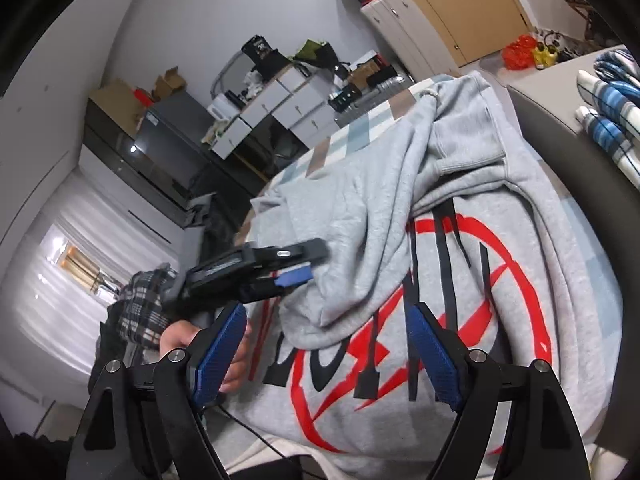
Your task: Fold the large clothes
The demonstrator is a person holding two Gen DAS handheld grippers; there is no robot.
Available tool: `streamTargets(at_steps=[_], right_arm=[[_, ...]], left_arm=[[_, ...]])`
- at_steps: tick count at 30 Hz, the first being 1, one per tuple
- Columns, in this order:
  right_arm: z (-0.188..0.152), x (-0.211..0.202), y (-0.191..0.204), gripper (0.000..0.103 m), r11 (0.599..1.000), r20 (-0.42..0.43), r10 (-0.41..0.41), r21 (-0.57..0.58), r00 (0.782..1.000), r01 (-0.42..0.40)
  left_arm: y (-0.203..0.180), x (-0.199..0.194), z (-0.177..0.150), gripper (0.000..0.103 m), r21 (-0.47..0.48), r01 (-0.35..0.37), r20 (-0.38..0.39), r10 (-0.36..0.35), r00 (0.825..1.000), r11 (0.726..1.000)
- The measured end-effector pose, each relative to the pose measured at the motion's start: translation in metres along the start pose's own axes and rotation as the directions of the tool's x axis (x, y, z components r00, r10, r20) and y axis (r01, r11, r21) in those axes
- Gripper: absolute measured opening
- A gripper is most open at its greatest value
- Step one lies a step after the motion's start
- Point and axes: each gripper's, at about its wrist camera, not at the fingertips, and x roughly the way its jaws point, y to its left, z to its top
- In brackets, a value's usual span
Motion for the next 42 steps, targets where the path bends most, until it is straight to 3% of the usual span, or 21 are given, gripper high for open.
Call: streamTargets(at_steps=[2,4,6,8,11,14,17,18,19,21,29,34,42], right_arm=[[0.018,0.009,0.005,0.087,0.996,-0.011,-0.077,-0.041,0.997,0.076],[0.039,0.021,0.007,0.092,0.985,-0.028,-0.158,-0.076,0.987,0.156],[0.069,0.036,0.006,0.094,0.975,-0.031,-0.194,-0.117,0.981,0.189],[0.102,0.055,-0.001,0.102,0.954,-0.045,-0.270,-0.149,0.962,0.261],[0.146,0.093,-0.030,0.102,0.888,-0.088,-0.450,-0.152,0.888,0.435],[0.161,0.127,-0.059,0.102,0.848,-0.173,-0.528,-0.158,0.832,0.505],[0.154,0.156,-0.085,0.098,0.821,-0.284,-0.571,-0.172,0.770,0.545],[0.150,0.163,-0.090,0.094,0.827,-0.314,-0.561,-0.171,0.766,0.535],[0.146,0.168,-0.093,0.095,0.808,-0.310,-0.589,-0.202,0.747,0.553],[0.144,0.175,-0.088,0.095,0.780,-0.280,-0.625,-0.263,0.729,0.568],[0.152,0.194,-0.082,0.094,0.768,-0.262,-0.631,-0.337,0.730,0.544],[0.170,0.217,-0.077,0.094,0.769,-0.274,-0.629,-0.355,0.728,0.531],[0.200,0.253,-0.074,0.095,0.772,-0.260,-0.622,-0.360,0.738,0.524]], left_arm=[[-0.003,-0.028,0.004,0.079,0.023,-0.059,0.041,0.058,0.997,0.998],[-0.004,-0.057,0.012,0.079,0.068,-0.152,0.110,0.144,0.983,0.986],[0.003,-0.075,0.021,0.079,0.088,-0.260,0.159,0.245,0.957,0.962],[0.024,-0.082,0.029,0.079,0.074,-0.361,0.159,0.347,0.924,0.930],[0.058,-0.076,0.032,0.079,0.009,-0.413,0.103,0.410,0.906,0.911],[0.082,-0.068,0.030,0.079,-0.036,-0.424,0.041,0.425,0.904,0.905],[0.093,-0.064,0.028,0.079,-0.063,-0.415,0.056,0.418,0.907,0.908],[0.090,-0.063,0.030,0.079,-0.046,-0.425,0.062,0.427,0.902,0.904],[0.092,-0.060,0.033,0.079,-0.031,-0.439,0.047,0.440,0.897,0.898],[0.090,-0.058,0.035,0.079,-0.007,-0.463,0.042,0.463,0.886,0.886],[0.089,-0.045,0.051,0.080,0.019,-0.487,0.035,0.487,0.873,0.873],[0.074,-0.029,0.080,0.083,0.037,-0.524,0.015,0.524,0.852,0.851],[0.083,-0.012,0.122,0.089,0.055,-0.579,-0.013,0.580,0.814,0.814]])
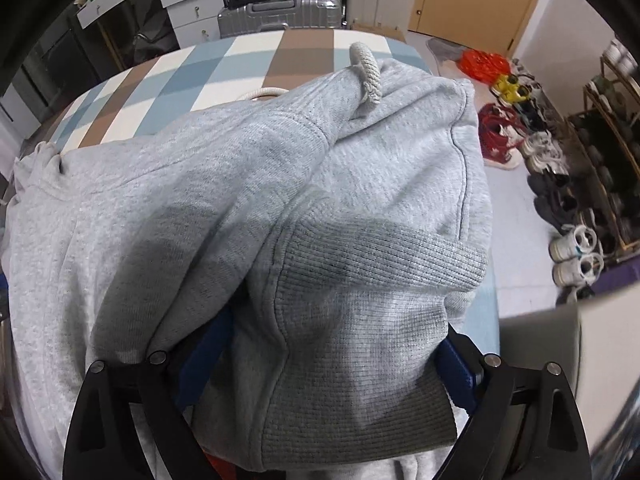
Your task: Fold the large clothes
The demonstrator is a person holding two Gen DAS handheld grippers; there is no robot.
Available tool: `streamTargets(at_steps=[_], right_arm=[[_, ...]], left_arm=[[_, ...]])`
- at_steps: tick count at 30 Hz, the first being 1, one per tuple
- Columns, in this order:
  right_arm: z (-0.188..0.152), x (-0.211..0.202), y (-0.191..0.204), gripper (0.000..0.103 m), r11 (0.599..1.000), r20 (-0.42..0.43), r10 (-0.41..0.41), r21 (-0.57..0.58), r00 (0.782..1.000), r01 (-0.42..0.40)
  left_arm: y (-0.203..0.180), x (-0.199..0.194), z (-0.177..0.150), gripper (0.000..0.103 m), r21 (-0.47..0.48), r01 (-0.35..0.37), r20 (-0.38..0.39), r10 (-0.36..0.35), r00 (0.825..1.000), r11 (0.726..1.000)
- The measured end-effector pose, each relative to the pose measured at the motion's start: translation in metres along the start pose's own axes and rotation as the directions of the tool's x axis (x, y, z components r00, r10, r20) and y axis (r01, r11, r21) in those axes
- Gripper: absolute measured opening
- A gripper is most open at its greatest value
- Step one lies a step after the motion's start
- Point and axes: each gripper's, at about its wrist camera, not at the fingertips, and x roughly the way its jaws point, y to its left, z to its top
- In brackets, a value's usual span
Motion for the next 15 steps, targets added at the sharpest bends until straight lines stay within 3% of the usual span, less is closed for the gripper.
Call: streamTargets(at_steps=[8,15], right_arm=[[0.046,0.018,0.005,0.101,1.000,0.024,-0.003,-0.009,1.000,0.003],[0.022,-0.006,-0.001,0.102,0.998,0.098,-0.022,-0.048,0.995,0.027]], left_arm=[[0.020,0.008,0.029,0.090,0.020,-0.005,0.004,0.005,1.000,1.000],[0.020,-0.007,0.007,0.090,-0.010,-0.003,-0.050,0.002,0.999,1.000]])
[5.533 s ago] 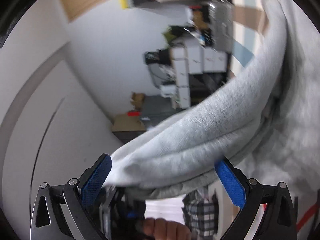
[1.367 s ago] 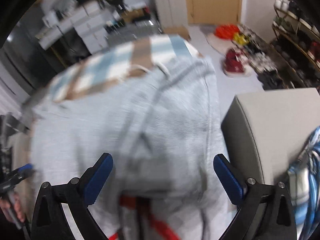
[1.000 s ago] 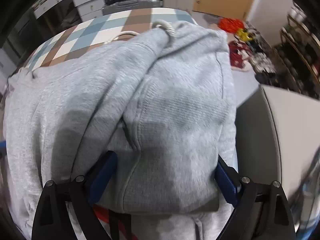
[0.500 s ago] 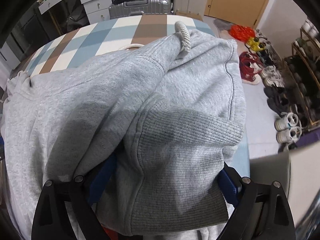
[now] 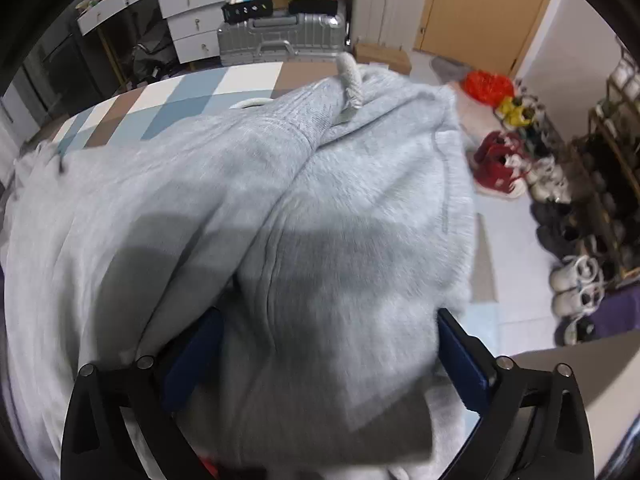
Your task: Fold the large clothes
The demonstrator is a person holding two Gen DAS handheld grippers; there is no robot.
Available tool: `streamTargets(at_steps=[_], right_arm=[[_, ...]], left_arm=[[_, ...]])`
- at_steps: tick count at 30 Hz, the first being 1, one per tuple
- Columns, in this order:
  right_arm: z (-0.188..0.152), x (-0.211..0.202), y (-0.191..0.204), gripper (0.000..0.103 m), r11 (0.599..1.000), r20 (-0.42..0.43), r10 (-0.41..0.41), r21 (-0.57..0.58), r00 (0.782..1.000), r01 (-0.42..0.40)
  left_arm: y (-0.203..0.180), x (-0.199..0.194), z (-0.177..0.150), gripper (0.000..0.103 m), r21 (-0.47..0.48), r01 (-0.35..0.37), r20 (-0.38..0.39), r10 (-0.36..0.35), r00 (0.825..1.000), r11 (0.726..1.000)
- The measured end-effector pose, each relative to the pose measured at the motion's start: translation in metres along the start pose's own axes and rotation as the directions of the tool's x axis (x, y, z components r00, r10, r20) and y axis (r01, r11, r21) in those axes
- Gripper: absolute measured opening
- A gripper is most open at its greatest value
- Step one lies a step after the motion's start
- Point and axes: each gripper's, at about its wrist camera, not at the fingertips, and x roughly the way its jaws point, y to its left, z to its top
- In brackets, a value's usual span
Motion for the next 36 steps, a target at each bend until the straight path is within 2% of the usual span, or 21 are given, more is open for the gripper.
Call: streamTargets(at_steps=[3,6,8,11,15,19,21,23,25,27,29,34,36], right_arm=[[-0.029,-0.048,-0.004,0.103,0.999,0.109,0.052,0.004,0.993,-0.053],[-0.076,-0.117,-0.004,0.103,0.989,0.252,0.124,0.053,0.960,-0.141],[-0.110,-0.155,-0.001,0.103,0.967,0.323,0.203,0.080,0.924,-0.241],[-0.179,-0.217,0.023,0.103,0.936,0.441,0.280,0.071,0.852,-0.345],[-0.248,-0.262,0.061,0.103,0.945,0.526,0.263,0.027,0.808,-0.326],[-0.307,-0.285,0.098,0.103,0.958,0.578,0.237,-0.008,0.781,-0.285],[-0.330,-0.295,0.105,0.103,0.964,0.628,0.217,-0.019,0.748,-0.265],[-0.353,-0.307,0.110,0.103,0.964,0.702,0.205,-0.023,0.682,-0.265],[-0.366,-0.312,0.112,0.103,0.962,0.735,0.200,-0.021,0.648,-0.273],[-0.375,-0.312,0.117,0.103,0.962,0.740,0.188,-0.007,0.646,-0.272],[-0.384,-0.309,0.119,0.103,0.965,0.740,0.164,0.018,0.652,-0.262],[-0.404,-0.302,0.114,0.103,0.960,0.735,0.093,0.112,0.672,-0.256],[-0.412,-0.304,0.111,0.103,0.955,0.739,0.052,0.160,0.672,-0.250]], left_arm=[[-0.006,-0.032,-0.044,0.090,0.000,0.012,0.021,-0.012,1.000,1.000],[-0.025,-0.077,-0.101,0.090,0.021,0.044,0.087,-0.046,0.995,0.999],[-0.042,-0.107,-0.142,0.090,0.052,0.069,0.150,-0.076,0.986,0.996],[-0.068,-0.143,-0.204,0.091,0.099,0.032,0.244,-0.056,0.968,0.995],[-0.081,-0.160,-0.259,0.092,0.075,-0.040,0.313,0.015,0.950,0.996],[-0.082,-0.157,-0.280,0.092,0.054,-0.051,0.327,0.031,0.945,0.997],[-0.084,-0.150,-0.288,0.092,0.039,-0.056,0.323,0.040,0.946,0.998],[-0.077,-0.151,-0.300,0.092,0.009,-0.055,0.329,0.049,0.943,0.998],[-0.075,-0.150,-0.311,0.092,-0.034,-0.024,0.330,0.034,0.943,0.999],[-0.074,-0.153,-0.322,0.092,-0.069,-0.007,0.369,0.032,0.929,0.998],[-0.080,-0.161,-0.332,0.092,-0.066,-0.004,0.431,0.033,0.902,0.998],[-0.106,-0.185,-0.352,0.092,-0.013,-0.091,0.574,0.081,0.815,0.996],[-0.115,-0.192,-0.358,0.092,0.003,-0.129,0.616,0.100,0.782,0.992]])
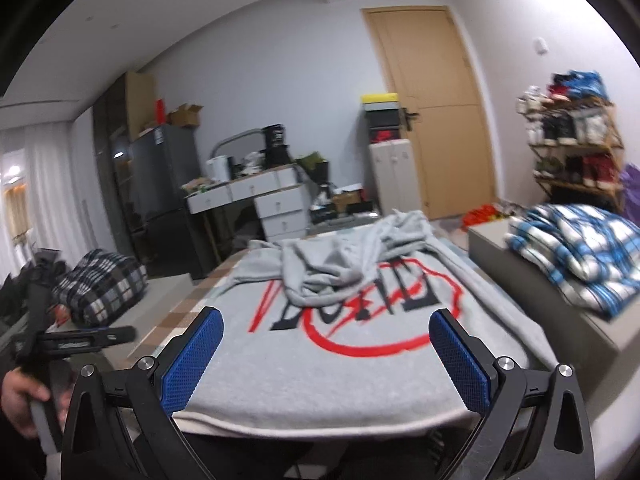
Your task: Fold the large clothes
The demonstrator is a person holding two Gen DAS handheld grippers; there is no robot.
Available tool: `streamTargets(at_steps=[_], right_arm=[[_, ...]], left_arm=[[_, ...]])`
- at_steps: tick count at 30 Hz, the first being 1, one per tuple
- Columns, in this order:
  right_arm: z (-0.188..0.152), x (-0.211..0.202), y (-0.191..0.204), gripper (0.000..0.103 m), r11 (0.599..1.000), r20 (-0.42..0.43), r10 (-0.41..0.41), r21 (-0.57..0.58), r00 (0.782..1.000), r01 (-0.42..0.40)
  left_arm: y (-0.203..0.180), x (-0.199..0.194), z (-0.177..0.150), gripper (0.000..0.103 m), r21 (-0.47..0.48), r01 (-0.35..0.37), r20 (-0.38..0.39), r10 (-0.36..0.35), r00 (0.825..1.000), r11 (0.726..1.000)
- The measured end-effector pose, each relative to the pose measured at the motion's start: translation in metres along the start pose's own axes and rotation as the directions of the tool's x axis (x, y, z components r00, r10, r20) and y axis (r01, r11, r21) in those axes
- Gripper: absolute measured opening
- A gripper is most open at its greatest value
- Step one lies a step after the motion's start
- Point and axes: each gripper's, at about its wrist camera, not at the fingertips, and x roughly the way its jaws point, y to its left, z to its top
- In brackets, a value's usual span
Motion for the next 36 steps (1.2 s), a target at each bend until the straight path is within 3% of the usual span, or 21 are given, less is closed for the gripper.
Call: streamTargets(at_steps=[4,9,10,20,24,28,33,36], right_arm=[[0.001,-0.018,0.003,0.103,0.999,0.033,-0.051,-0.005,0.998,0.051],[0.006,-0.038,0.020,0.103,0.995,0.085,-0.066,-0.075,0.994,0.073],[0.007,-0.042,0.023,0.103,0.994,0.093,-0.066,-0.084,0.993,0.074],[-0.005,-0.047,0.035,0.103,0.993,0.084,-0.052,-0.101,0.995,0.060],[-0.014,-0.043,0.039,0.103,0.992,0.061,-0.045,-0.112,0.997,0.052],[-0.023,-0.038,0.040,0.103,0.994,0.039,-0.037,-0.106,0.999,0.041],[-0.031,-0.039,0.039,0.103,0.996,0.025,-0.022,-0.085,0.999,0.024],[-0.035,-0.038,0.037,0.103,0.996,0.015,-0.014,-0.087,1.000,0.016]], left_arm=[[-0.018,-0.026,0.001,0.092,0.070,-0.007,0.114,-0.001,0.994,0.998],[-0.024,-0.041,0.001,0.096,0.073,0.009,0.150,-0.020,0.989,0.997],[-0.022,-0.041,-0.001,0.102,0.066,0.002,0.150,-0.012,0.989,0.998],[0.016,-0.016,-0.031,0.102,-0.006,-0.039,0.042,0.039,0.998,0.999],[0.040,0.001,-0.042,0.102,-0.122,0.030,-0.026,-0.033,0.999,0.992],[0.060,0.020,-0.054,0.102,-0.272,0.086,-0.098,-0.116,0.988,0.959],[0.075,0.040,-0.065,0.102,-0.348,0.197,-0.168,-0.267,0.949,0.917],[0.082,0.046,-0.071,0.102,-0.375,0.230,-0.188,-0.317,0.930,0.898]])
